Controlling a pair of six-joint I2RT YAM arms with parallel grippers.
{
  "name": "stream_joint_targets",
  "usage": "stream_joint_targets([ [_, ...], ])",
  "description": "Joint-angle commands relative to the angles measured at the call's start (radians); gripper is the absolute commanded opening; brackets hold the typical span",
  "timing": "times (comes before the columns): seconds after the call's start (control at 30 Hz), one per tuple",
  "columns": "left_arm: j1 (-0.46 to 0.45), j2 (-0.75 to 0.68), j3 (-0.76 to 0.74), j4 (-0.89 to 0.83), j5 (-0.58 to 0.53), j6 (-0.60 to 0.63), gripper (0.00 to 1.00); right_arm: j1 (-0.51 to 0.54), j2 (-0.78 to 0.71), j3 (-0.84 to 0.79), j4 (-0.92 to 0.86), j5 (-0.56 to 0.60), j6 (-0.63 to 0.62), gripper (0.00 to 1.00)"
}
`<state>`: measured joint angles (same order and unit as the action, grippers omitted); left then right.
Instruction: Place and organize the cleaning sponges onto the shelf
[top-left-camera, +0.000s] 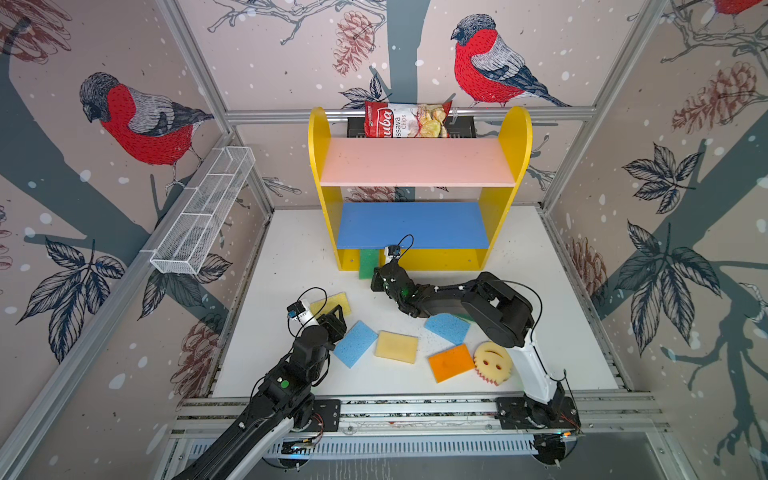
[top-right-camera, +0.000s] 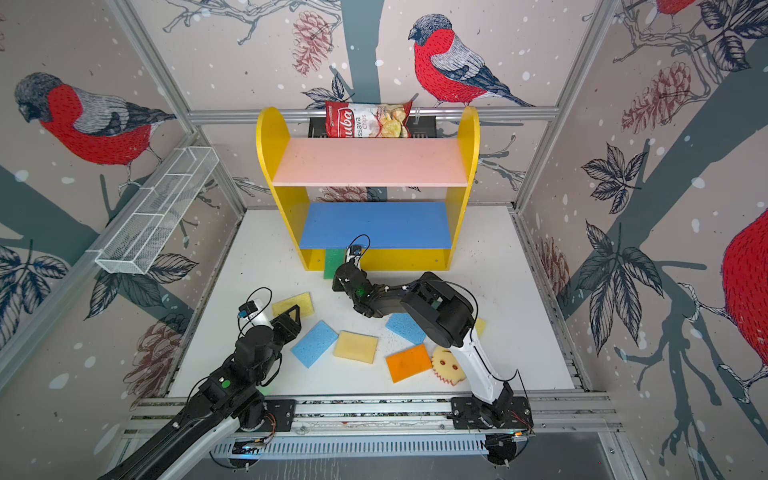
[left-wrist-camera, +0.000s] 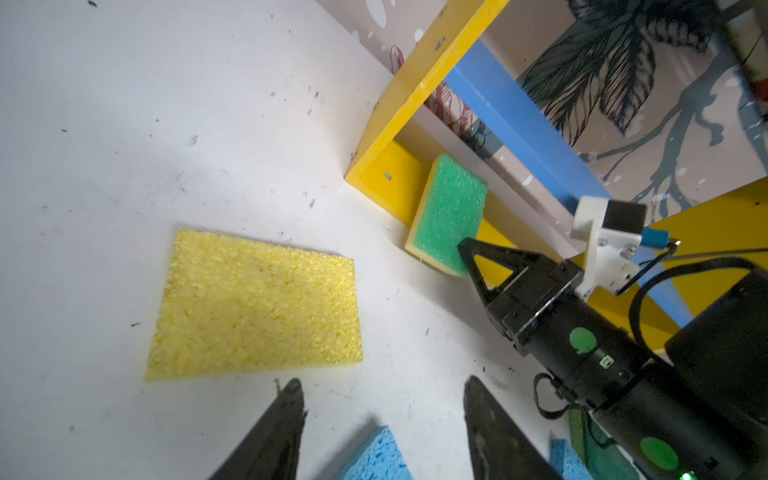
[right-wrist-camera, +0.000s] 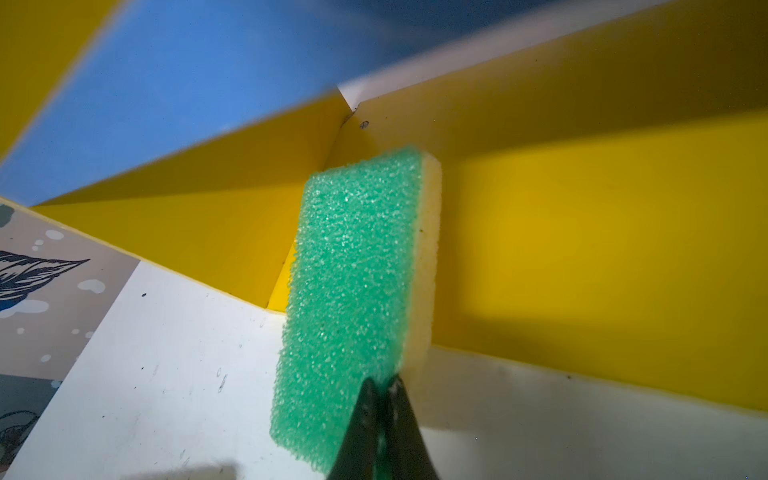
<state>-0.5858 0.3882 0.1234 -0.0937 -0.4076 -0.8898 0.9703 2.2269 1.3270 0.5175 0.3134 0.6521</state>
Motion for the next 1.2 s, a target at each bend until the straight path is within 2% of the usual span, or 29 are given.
stream_joint_targets([
  [0.0,0.001,0.06,0.005,0.111,0.037,0.023,0.61,-0.006,0.027,0.043,-0.028,0.065,-0.023,0.23],
  [0.1,0.0,0.127,0.003,0.165,0.044,0.028,0.61,-0.012,0.04,0.057,-0.037,0.061,-0.028,0.44],
  [0.17,0.0,0.159,0.006,0.191,0.053,0.029,0.61,-0.016,0.038,0.058,-0.043,0.068,-0.035,0.5],
  [0.37,0.0,0.191,-0.004,0.218,0.052,0.026,0.61,-0.024,-0.021,0.021,-0.054,0.055,-0.032,0.54],
  [0.5,0.001,0.167,-0.003,0.206,0.053,0.02,0.61,-0.022,-0.093,-0.046,-0.043,0.005,-0.02,0.54],
  [0.6,0.001,0.146,-0.016,0.206,0.04,0.02,0.56,-0.019,-0.145,-0.114,-0.02,-0.065,0.002,0.45],
  [0.67,0.001,0.143,-0.011,0.209,0.049,0.028,0.42,-0.019,-0.181,-0.171,-0.002,-0.101,0.024,0.31],
  [0.73,0.003,0.157,-0.003,0.227,0.07,0.053,0.31,-0.022,-0.223,-0.229,0.007,-0.121,0.043,0.12],
  [0.8,0.001,0.198,0.008,0.269,0.086,0.088,0.2,-0.024,-0.264,-0.287,0.012,-0.14,0.047,0.01],
  [0.97,0.006,0.348,0.063,0.41,0.195,0.191,0.05,-0.052,-0.374,-0.425,0.018,-0.176,0.063,0.0],
  [1.17,0.044,0.587,0.157,0.517,0.261,0.218,0.05,-0.102,-0.525,-0.598,0.048,-0.165,0.104,0.0],
])
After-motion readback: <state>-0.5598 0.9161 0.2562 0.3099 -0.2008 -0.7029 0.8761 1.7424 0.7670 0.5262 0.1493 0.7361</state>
